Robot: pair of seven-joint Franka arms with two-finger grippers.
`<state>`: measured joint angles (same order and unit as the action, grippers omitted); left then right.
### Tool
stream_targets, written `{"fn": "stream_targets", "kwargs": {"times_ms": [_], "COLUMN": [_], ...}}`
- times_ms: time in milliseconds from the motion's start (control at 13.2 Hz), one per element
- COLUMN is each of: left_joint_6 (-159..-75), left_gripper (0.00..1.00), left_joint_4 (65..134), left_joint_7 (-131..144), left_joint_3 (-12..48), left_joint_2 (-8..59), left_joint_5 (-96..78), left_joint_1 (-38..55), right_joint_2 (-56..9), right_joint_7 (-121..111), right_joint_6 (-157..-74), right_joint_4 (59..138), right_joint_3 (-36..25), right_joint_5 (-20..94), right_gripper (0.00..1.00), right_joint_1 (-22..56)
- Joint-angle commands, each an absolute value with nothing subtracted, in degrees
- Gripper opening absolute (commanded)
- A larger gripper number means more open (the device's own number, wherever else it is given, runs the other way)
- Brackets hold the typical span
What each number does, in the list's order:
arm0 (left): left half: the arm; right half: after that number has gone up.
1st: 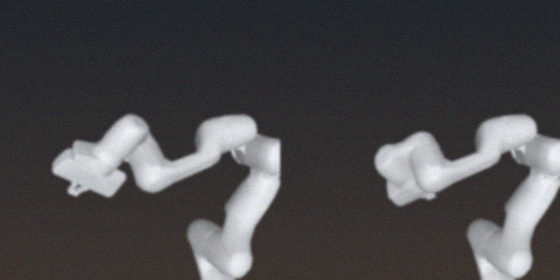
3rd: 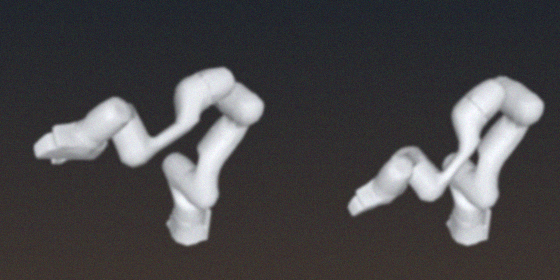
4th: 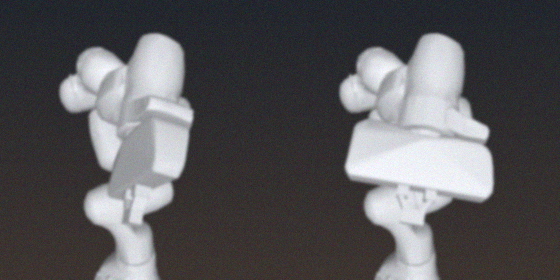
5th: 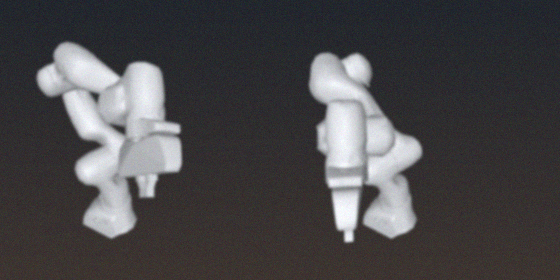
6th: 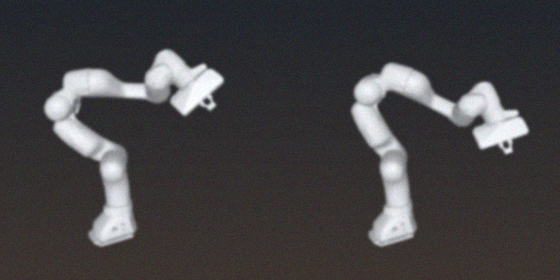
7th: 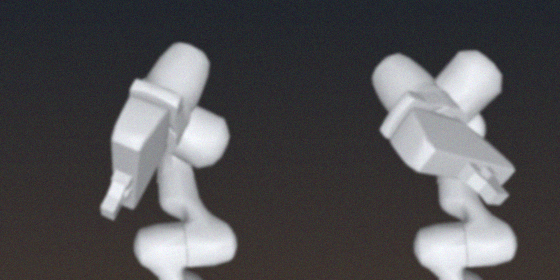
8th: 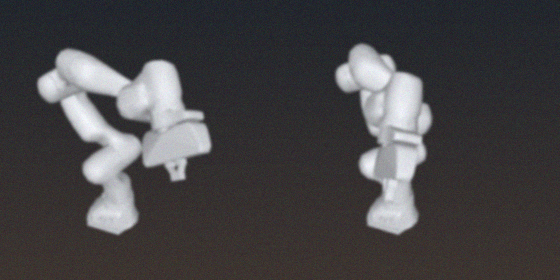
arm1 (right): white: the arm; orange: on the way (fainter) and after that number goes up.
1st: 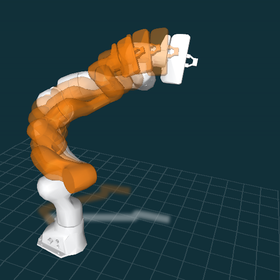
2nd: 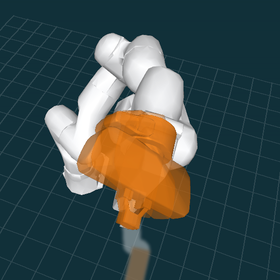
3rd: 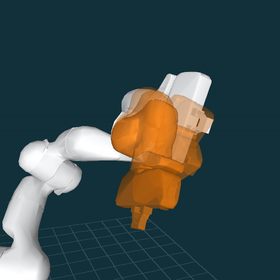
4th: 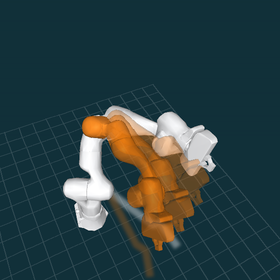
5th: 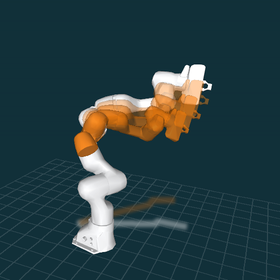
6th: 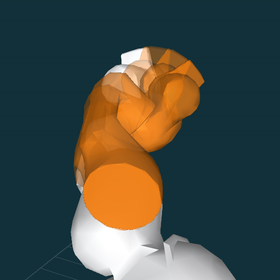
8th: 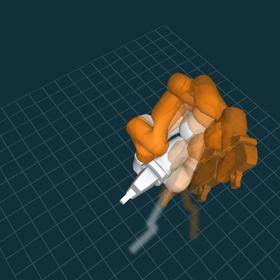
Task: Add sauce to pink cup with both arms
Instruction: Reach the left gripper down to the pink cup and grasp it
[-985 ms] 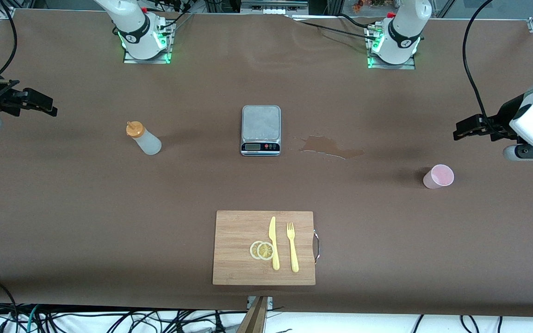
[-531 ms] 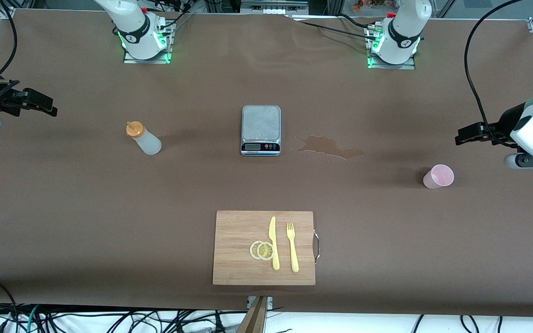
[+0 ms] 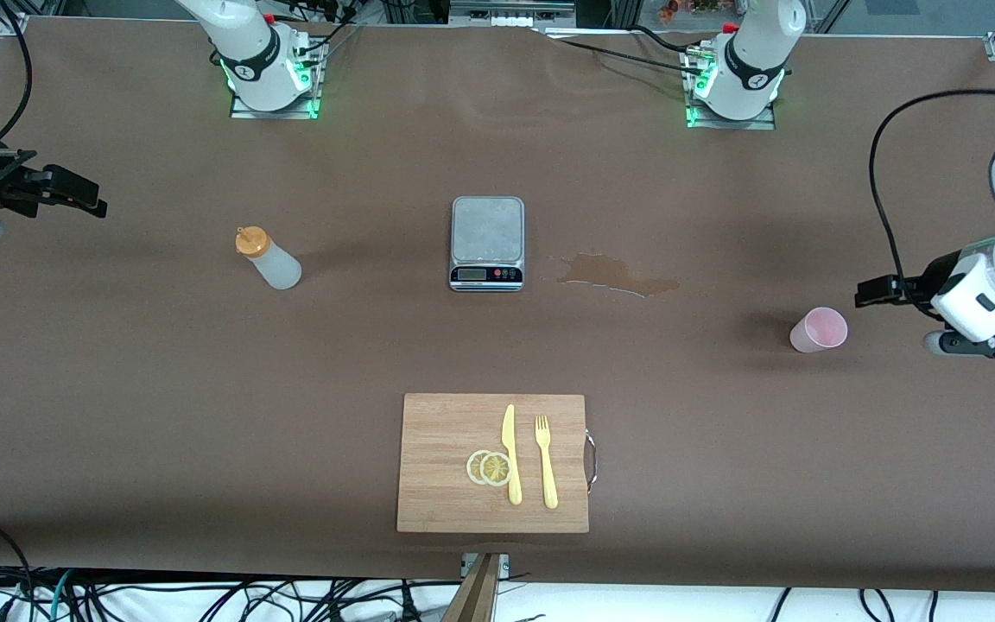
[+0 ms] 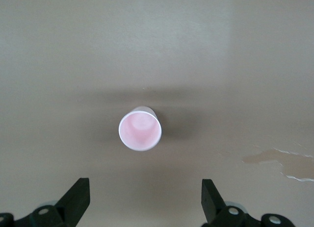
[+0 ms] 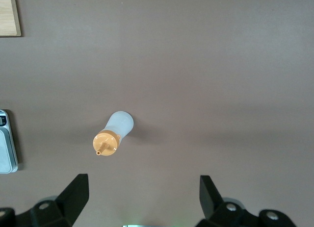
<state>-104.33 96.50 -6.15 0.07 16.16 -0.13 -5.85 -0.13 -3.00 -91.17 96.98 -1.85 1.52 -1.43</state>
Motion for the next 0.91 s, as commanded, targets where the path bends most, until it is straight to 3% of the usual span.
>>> {"fn": "stream_targets", "kwargs": {"times_ms": [0, 531, 834], "left_joint_6": [-112.3, -128.6, -134.1], "left_gripper": [1.0, 0.99, 0.98], "left_joint_4": [103.2, 115.1, 118.2], "left_joint_7": [-8.7, -14.2, -16.5], "left_joint_3": [0.3, -2.1, -3.0], "left_joint_2": [16.3, 16.6, 17.7], "left_joint_5": [0.8, 0.4, 0.1], "left_joint_1": [-6.6, -7.6, -7.8], "right_joint_2": [-0.4, -0.6, -0.6], "right_joint_7": [-2.7, -2.7, -2.6], "right_joint_6": [-90.1, -90.2, -90.2], "right_joint_4": [95.8, 95.2, 95.2], "right_joint_3": [-1.8, -1.8, -1.8], "right_joint_5": [1.6, 1.6, 1.6], "right_gripper": [1.0, 1.0, 1.0], "right_joint_1": [-1.8, -1.8, -1.8]}}
